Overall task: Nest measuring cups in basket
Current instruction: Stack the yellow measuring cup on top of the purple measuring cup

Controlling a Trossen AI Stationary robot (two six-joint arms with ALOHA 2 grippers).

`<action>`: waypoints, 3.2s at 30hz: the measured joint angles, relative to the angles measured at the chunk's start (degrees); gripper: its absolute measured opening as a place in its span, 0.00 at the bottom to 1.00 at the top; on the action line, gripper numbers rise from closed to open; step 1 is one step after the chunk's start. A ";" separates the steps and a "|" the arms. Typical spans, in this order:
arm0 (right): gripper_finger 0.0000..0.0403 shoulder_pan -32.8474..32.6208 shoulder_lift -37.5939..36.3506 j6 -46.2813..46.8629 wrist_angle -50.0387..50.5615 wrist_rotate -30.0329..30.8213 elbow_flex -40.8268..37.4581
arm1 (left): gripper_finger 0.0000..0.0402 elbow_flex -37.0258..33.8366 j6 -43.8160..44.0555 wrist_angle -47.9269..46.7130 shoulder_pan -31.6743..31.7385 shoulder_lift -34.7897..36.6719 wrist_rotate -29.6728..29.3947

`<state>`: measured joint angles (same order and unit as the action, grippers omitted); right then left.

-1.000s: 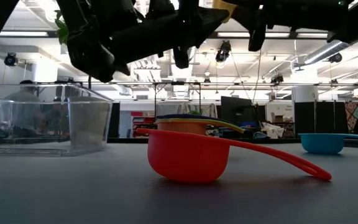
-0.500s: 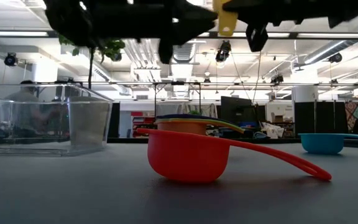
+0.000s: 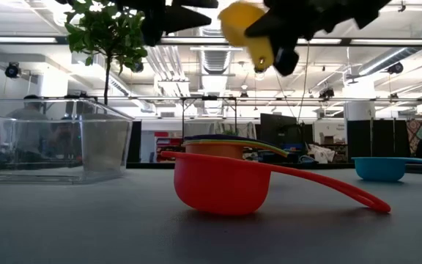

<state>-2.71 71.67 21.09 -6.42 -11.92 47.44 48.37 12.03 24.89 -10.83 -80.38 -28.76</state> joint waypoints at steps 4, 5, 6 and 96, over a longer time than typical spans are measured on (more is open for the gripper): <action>0.02 0.67 5.41 1.37 0.28 0.41 2.54 | 0.46 1.65 -0.17 -3.90 0.02 -1.77 -3.17; 0.02 0.67 6.57 1.48 0.70 0.41 3.13 | 0.47 1.94 -0.23 -4.73 0.04 -1.98 -3.93; 0.02 0.67 7.62 1.50 0.52 0.43 3.95 | 0.48 2.23 -0.32 -6.45 -0.01 -2.24 -5.04; 0.50 -3.68 -35.76 -6.70 31.41 26.95 -7.74 | 0.52 37.99 63.38 -75.92 -0.69 -30.90 -4.92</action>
<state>-6.39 35.91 14.38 24.99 15.03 39.70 86.36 75.41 -51.03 -11.52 -111.28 -33.68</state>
